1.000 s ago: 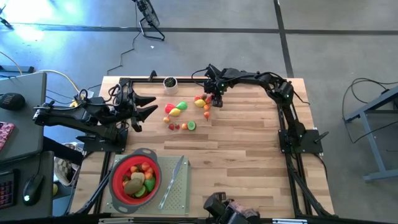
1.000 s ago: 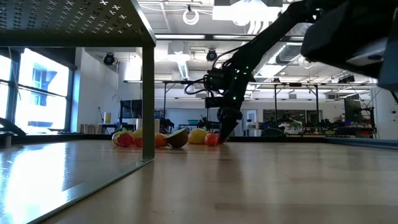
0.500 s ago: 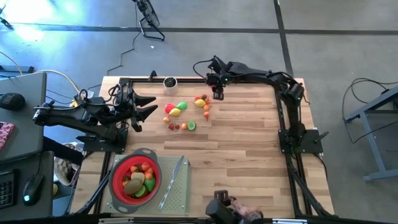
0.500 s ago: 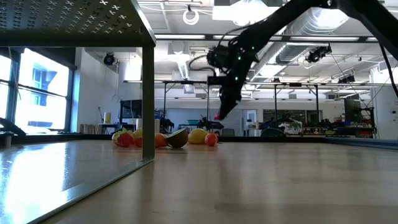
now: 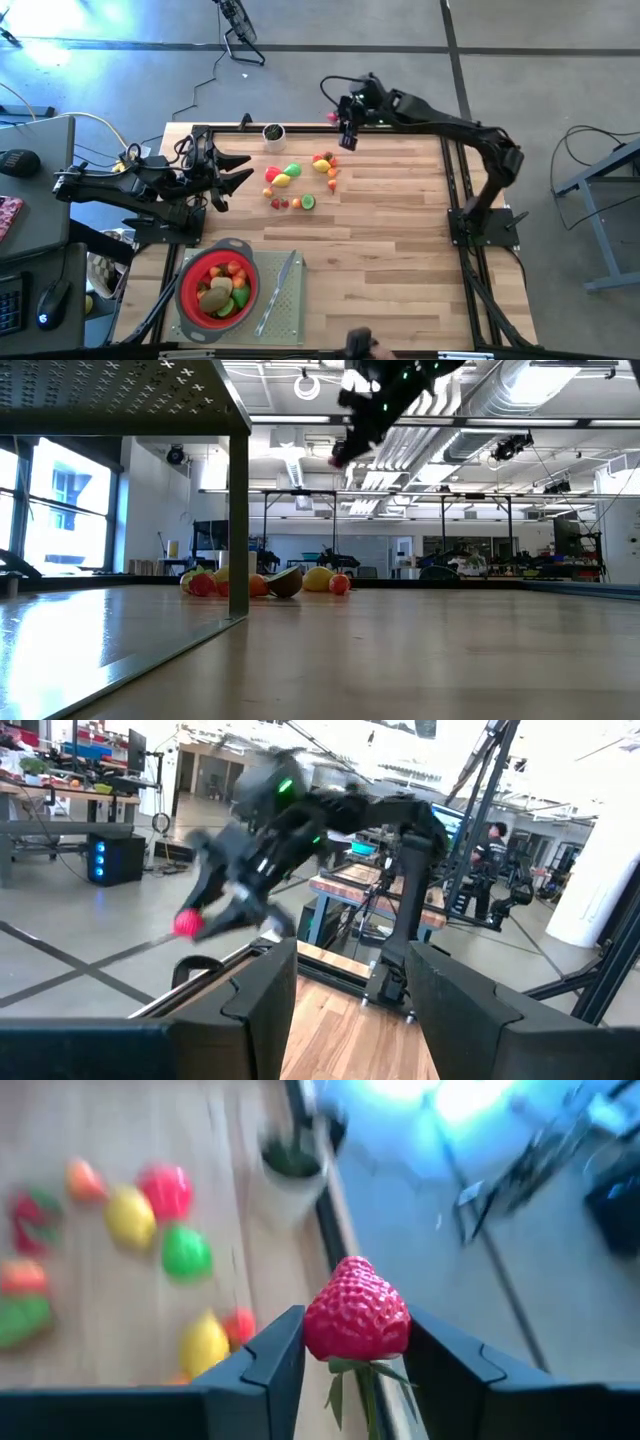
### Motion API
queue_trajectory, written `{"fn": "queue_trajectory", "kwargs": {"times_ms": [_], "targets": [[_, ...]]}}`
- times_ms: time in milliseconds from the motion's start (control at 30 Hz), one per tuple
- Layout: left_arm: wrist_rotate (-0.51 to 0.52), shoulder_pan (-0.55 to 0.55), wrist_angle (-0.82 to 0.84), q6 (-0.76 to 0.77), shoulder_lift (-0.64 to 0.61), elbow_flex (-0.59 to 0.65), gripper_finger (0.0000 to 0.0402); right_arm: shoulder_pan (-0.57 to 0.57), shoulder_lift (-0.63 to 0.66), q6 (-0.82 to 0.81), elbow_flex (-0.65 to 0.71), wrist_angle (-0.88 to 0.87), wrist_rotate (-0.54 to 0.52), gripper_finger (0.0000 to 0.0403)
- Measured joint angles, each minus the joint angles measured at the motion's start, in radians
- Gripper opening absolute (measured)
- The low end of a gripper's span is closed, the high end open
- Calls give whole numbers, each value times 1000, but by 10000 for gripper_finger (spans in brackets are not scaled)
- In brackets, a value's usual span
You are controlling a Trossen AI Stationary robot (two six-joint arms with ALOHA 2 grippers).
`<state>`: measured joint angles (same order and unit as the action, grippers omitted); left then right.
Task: Pick & Place Fruit
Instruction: Put the strawberry into the red strainer bowl on the shelf
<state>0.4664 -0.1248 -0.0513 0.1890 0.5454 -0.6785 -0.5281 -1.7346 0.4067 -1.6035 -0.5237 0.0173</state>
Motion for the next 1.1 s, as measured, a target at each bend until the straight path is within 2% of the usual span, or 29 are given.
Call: {"fn": "queue_trajectory", "kwargs": {"times_ms": [167,367,567,900,1100], "targets": [[0,0,-3,0,0,0,181,67,92,-47,0,92,11,135],[0,0,-7,0,0,0,181,166,153,-90,0,193,7,143],[-1,0,-7,0,0,0,181,260,151,-126,0,279,5,138],[-4,0,-12,30,41,0,181,410,141,-140,0,344,-141,140],[-36,0,-106,28,105,0,181,458,142,-178,0,342,-154,141]]}}
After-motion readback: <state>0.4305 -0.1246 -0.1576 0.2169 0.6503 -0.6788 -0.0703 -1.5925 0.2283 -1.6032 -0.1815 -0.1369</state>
